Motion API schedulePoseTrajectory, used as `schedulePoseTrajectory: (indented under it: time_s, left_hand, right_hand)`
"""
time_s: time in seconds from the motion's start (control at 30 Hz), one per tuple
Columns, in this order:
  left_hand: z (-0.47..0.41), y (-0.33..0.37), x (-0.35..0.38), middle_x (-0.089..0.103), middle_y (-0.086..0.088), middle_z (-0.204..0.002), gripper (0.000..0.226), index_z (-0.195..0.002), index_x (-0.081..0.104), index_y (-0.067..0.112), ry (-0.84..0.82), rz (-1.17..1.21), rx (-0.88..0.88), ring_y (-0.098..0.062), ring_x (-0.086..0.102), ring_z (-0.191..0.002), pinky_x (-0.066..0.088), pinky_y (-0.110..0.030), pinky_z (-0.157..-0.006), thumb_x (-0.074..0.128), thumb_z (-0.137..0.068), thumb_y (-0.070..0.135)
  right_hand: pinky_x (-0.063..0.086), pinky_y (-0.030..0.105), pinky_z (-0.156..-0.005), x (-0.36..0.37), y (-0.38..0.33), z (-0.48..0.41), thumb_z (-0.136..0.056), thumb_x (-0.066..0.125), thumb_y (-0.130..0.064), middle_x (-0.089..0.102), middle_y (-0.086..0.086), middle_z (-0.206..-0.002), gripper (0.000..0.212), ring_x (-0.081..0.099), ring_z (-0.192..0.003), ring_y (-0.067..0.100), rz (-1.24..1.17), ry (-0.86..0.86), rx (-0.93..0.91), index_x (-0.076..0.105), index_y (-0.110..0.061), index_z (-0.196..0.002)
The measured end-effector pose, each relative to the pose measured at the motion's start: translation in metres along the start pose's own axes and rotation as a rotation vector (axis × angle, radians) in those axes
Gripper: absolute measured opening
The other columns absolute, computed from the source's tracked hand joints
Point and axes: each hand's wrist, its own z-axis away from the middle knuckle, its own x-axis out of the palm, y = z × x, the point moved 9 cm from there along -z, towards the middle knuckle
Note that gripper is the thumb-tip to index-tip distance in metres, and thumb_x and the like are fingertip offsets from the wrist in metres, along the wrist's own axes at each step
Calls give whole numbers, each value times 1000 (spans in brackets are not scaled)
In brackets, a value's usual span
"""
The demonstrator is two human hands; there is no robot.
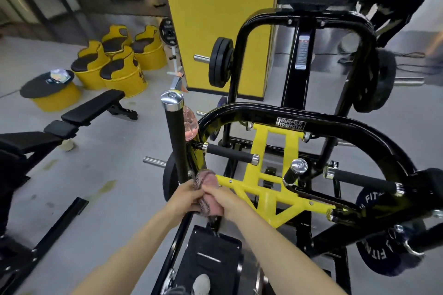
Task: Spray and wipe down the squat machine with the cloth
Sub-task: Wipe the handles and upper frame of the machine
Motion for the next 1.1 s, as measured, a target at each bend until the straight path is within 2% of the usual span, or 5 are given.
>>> schedulePoseTrajectory:
  time_s: [0.17,0.43,0.67,0.87,1.1]
  left_hand:
    - [29,23,-1,67,-13,-118,30,-123,57,18,-338,-3,-45,-27,66,-105,52,-38,-88,53,-95,8]
    - [3,143,-124,67,-13,-103,11,-98,63,7,301,-291,216,-22,63,-87,46,-28,-70,54,-92,2]
    - [-41,212,-101,31,-8,-140,67,-142,37,16,323,-446,383,-26,38,-128,36,-48,-108,71,-84,24]
    - [-67,214,-71,59,-8,-81,15,-80,58,18,213,-144,410,-27,55,-83,46,-41,-85,55,-95,21]
    - [-83,188,-104,63,-4,-90,22,-106,53,23,413,-198,410,-29,62,-87,52,-38,-72,53,-94,41]
  right_hand:
    - [53,40,-90,3,-35,18,-78,74,-20,71,10,-98,27,66,-96,27,37,16,-81,67,-7,-101]
    - [49,45,-95,-37,-98,23,-88,63,-19,61,15,-116,42,59,-105,32,22,314,-210,52,-4,-125]
    - [46,44,-98,-38,-105,16,-91,58,-9,59,15,-123,43,56,-110,32,-24,322,-265,48,-2,-132]
    - [49,41,-90,-42,-91,10,-89,59,-8,62,15,-113,41,58,-103,32,-107,315,-238,51,-3,-130]
    - [48,40,-92,-51,-79,16,-89,54,-4,61,16,-117,44,58,-105,31,-142,332,-201,48,-8,-133]
